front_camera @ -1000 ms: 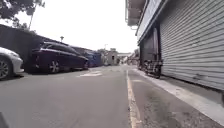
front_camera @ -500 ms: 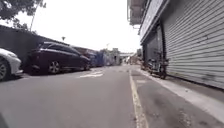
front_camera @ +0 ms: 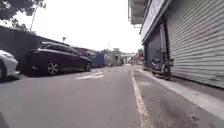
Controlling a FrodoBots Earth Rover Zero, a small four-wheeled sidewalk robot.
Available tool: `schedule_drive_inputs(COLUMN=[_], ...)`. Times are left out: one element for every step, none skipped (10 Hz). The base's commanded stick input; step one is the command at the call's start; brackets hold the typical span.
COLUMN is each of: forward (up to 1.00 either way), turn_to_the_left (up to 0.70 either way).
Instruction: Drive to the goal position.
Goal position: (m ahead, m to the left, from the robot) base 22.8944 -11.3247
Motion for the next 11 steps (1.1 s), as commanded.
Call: schedule_drive_inputs(forward=[0.45, 0.45, 0.45, 0.45, 0.45, 0.45, 0.45, 0.45, 0.45, 0.45, 0.45], turn_to_the_left=[0.00, 0.00, 0.00, 0.00, 0.00, 0.00, 0.00, 0.00, 0.00, 0.00, 0.00])
